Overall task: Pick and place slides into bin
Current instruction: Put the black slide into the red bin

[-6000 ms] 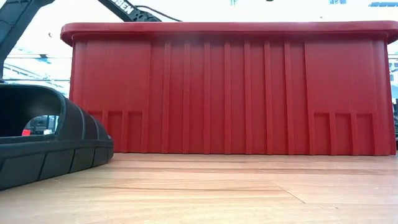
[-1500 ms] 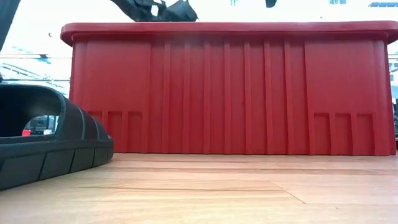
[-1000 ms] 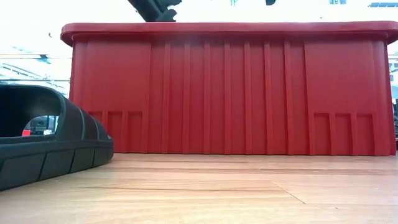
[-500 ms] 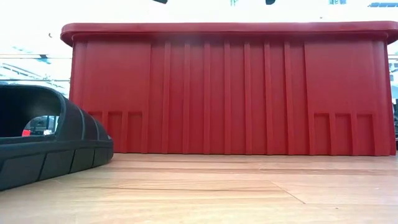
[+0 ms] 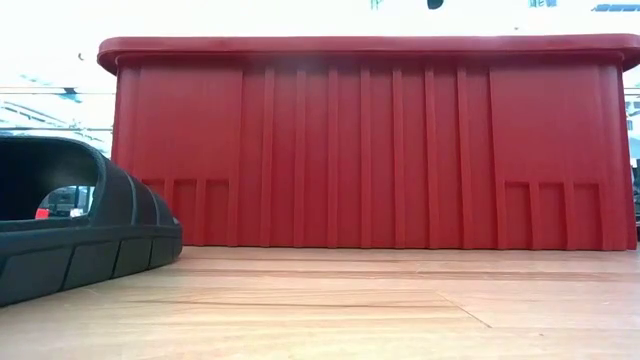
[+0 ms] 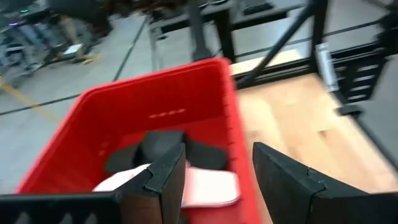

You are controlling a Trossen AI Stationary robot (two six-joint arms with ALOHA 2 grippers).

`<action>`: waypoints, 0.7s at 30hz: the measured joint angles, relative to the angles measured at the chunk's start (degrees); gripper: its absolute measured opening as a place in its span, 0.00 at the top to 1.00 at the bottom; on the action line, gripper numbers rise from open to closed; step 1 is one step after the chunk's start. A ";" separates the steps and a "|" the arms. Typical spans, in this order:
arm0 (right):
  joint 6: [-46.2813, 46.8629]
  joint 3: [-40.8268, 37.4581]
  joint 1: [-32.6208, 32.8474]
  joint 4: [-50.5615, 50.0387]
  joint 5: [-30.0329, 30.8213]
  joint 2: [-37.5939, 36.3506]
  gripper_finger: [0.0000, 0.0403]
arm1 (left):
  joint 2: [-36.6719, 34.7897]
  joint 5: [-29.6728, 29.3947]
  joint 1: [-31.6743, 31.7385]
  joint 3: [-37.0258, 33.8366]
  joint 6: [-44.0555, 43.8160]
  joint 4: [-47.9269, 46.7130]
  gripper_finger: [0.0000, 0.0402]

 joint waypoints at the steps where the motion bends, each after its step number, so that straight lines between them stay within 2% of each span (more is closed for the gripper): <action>1: -0.02 0.00 -0.18 0.00 0.06 0.00 0.50 | 0.00 -0.05 -1.35 0.00 -0.52 0.22 0.54; 5: -0.01 0.00 -0.74 0.00 0.00 0.00 0.50 | 0.08 -1.68 -6.18 0.00 -2.89 0.56 0.54; 12: -0.24 0.00 -1.12 -0.67 -0.07 0.00 0.50 | 1.24 -9.88 -12.42 0.21 -5.95 0.20 0.54; 21: -0.23 0.00 -1.12 -4.03 -0.14 0.02 0.50 | 9.26 -12.68 -18.42 3.09 -9.31 -2.31 0.54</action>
